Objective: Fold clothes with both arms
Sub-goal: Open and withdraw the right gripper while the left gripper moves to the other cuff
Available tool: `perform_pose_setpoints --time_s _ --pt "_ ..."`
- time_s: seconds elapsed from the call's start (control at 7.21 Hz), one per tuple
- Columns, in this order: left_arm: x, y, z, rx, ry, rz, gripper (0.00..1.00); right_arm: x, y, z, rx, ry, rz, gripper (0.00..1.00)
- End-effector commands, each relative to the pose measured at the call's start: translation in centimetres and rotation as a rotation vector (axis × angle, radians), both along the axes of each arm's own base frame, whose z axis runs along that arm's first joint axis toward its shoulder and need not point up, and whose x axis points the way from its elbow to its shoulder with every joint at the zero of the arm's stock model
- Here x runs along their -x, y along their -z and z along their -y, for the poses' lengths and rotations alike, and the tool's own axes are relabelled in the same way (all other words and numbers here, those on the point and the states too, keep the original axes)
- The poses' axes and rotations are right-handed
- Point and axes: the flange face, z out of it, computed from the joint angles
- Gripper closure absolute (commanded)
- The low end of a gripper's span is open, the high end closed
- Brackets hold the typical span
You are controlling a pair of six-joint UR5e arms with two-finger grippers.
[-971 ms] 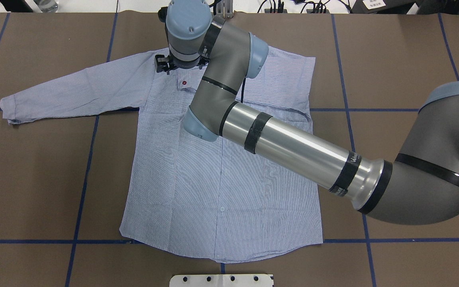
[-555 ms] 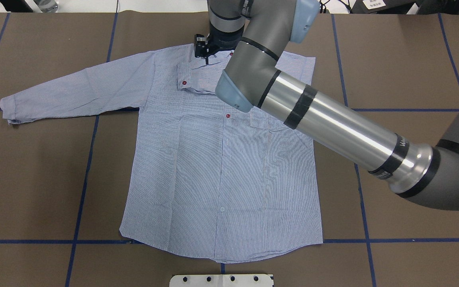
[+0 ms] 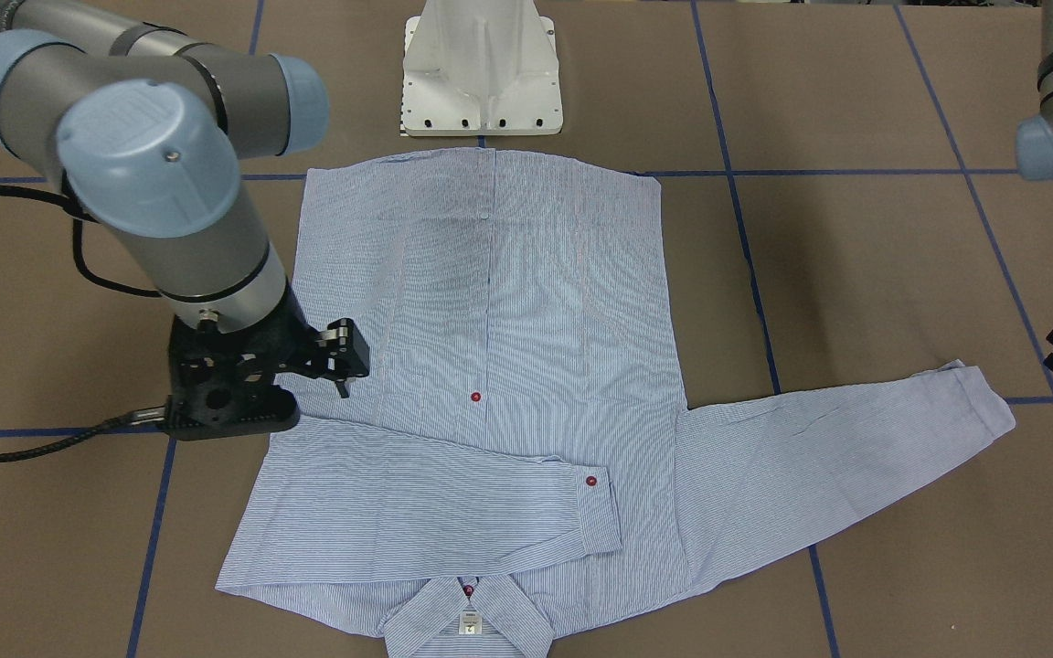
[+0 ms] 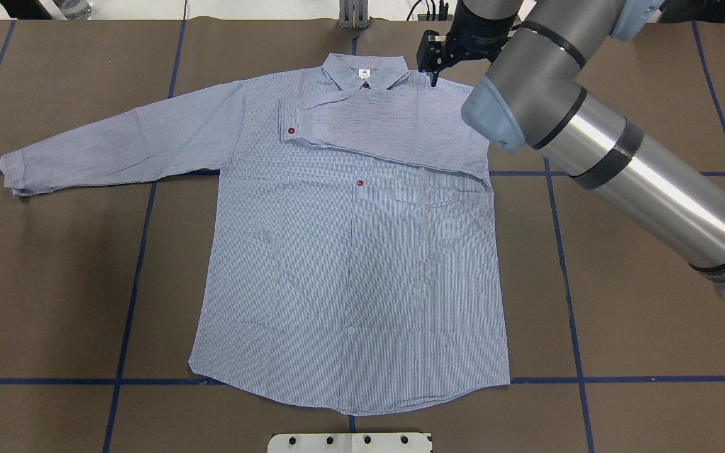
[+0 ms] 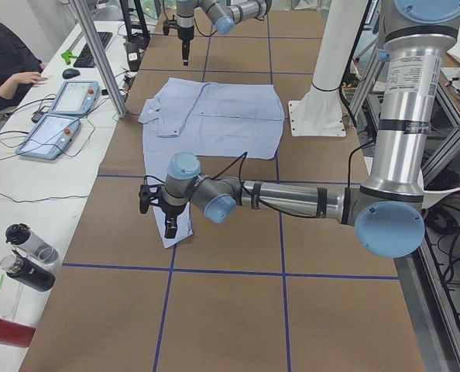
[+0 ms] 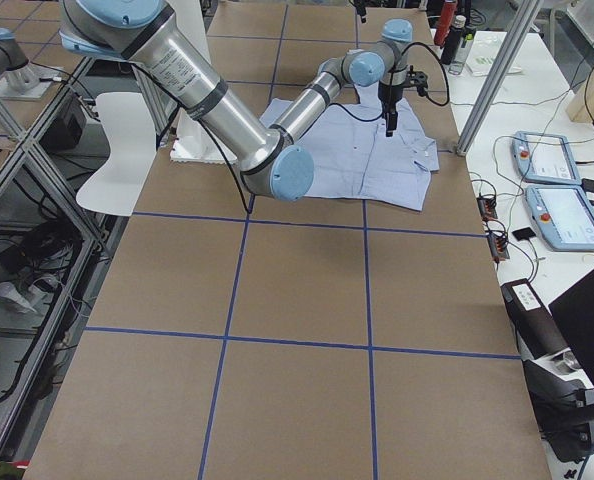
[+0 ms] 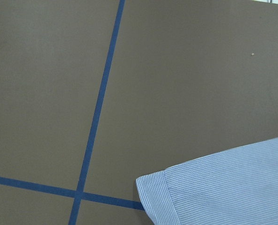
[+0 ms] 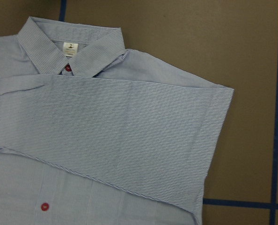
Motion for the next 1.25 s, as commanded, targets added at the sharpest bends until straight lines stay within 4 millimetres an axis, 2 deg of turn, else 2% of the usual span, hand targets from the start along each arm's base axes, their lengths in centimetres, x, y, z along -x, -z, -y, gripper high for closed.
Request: perform_pose_setpoints --time_s 0.0,0.14,0.28,0.55,0.69,1.11 --pt "-5.3 -2.7 -1.4 0.023 0.043 -0.025 0.01 -7.7 -2.5 1.6 0.041 0.084 -0.053 0.00" --pt "-6.4 -2.7 -1.5 0.019 0.052 -0.015 0.01 -10.5 -5.7 0.2 0.034 0.127 -0.018 0.00" --pt "-6.6 -2.9 -1.7 0.021 0.050 -0.009 0.07 -11.3 -7.5 -1.4 0.024 0.139 -0.018 0.00" --pt "-7.3 -3.8 -2.0 0.032 0.036 0.000 0.14 -11.2 -7.3 -1.5 0.020 0.141 -0.015 0.00" --pt "-7.4 -3.7 -2.0 0.031 0.035 -0.001 0.20 -11.2 -7.2 -1.5 0.017 0.142 -0.015 0.00" --pt "-8.6 -4.5 -1.9 0.046 0.016 0.008 0.22 -11.2 -7.2 -1.6 0.016 0.141 -0.016 0.00"
